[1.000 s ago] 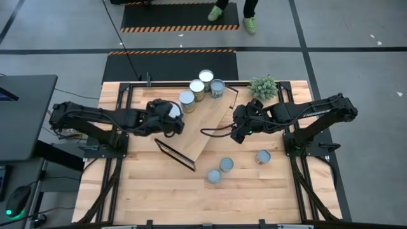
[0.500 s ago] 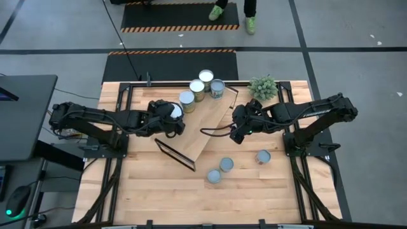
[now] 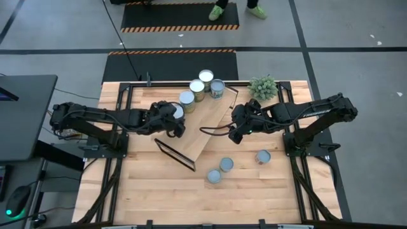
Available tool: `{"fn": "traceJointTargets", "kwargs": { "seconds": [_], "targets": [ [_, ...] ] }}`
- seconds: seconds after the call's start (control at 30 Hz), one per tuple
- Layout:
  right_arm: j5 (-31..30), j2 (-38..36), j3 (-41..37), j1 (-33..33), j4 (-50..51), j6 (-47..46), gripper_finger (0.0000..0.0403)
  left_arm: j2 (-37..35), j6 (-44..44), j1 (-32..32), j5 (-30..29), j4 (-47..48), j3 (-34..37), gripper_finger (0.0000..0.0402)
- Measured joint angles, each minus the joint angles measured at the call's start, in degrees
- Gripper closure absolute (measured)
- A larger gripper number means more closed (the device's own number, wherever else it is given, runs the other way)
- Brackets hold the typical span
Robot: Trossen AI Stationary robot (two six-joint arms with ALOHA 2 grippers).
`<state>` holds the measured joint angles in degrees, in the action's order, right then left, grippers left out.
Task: Pick and place cans onto a shelf
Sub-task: Put the canned peaches on the shelf
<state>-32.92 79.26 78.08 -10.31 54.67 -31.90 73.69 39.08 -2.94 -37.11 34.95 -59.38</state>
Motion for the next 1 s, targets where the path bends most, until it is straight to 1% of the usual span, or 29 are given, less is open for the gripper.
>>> {"fn": "traceJointTargets", "kwargs": {
  "seconds": [0.1, 0.27, 0.47, 0.77, 1.0],
  "targets": [
    [0.0, 0.0, 0.0, 0.0, -0.4, 0.1, 0.0042, -0.3, 0.5, 0.1, 2.0, -0.3, -0.1, 0.0007],
    [0.0, 0.0, 0.0, 0.0, -0.6, 0.4, 0.0042, -0.5, 0.5, 0.1, 2.9, -0.3, -0.2, 0.0006],
    [1.0, 0.0, 0.0, 0.0, -0.6, 0.6, 0.0042, -1.4, -3.0, -0.1, 4.3, -0.7, -0.2, 0.0006],
    [1.8, 0.0, 0.0, -0.2, -0.6, 0.9, 0.0042, -2.1, -9.9, -0.1, 4.5, -0.7, -0.3, 0.0006],
    [1.8, 0.0, 0.0, -0.2, -0.6, 0.8, 0.0042, -2.1, -18.2, 0.5, 5.0, -0.4, -0.3, 0.0006]
  ]
}}
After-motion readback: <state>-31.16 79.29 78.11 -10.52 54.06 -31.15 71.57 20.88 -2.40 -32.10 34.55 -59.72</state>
